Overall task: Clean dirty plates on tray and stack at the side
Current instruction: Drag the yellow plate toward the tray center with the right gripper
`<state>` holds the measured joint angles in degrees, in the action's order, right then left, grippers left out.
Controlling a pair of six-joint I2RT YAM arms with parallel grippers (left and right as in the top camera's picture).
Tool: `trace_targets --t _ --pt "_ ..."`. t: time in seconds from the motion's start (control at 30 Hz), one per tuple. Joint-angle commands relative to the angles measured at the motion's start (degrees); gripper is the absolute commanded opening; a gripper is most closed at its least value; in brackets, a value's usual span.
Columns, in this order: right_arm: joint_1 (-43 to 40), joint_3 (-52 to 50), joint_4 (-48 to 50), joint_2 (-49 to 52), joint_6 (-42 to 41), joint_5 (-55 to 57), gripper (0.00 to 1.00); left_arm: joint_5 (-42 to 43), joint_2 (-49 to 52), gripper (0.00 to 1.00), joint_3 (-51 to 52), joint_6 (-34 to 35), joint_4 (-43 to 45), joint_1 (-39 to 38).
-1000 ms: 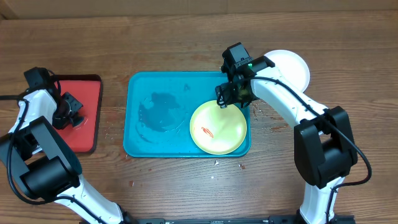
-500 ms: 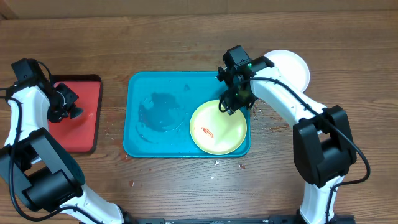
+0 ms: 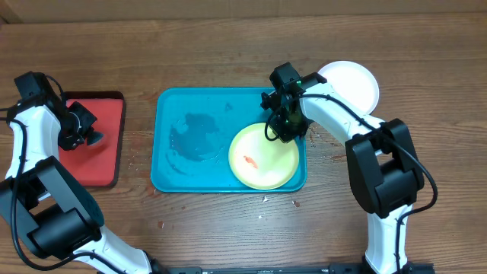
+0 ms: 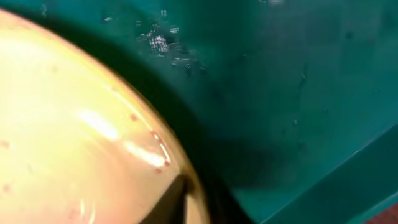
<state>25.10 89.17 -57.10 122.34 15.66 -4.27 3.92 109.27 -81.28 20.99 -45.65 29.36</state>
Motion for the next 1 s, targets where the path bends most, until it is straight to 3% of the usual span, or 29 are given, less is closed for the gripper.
trace_targets --t 0.0,0.57,0.97 --pt "-0.3 0.0 0.4 1.0 -3.7 -0.5 0.04 0.6 -1.1 0.04 -0.9 -0.7 0.0 0.2" --pt "0.1 0.0 6.7 1.0 -38.4 -7.6 0.04 0.5 -1.1 0.04 -0.9 -2.6 -0.4 0.2" --pt "4.3 0.0 11.5 1.0 -39.8 -7.4 0.04 -0.5 -0.9 0.04 -0.8 -2.6 1.2 0.2"
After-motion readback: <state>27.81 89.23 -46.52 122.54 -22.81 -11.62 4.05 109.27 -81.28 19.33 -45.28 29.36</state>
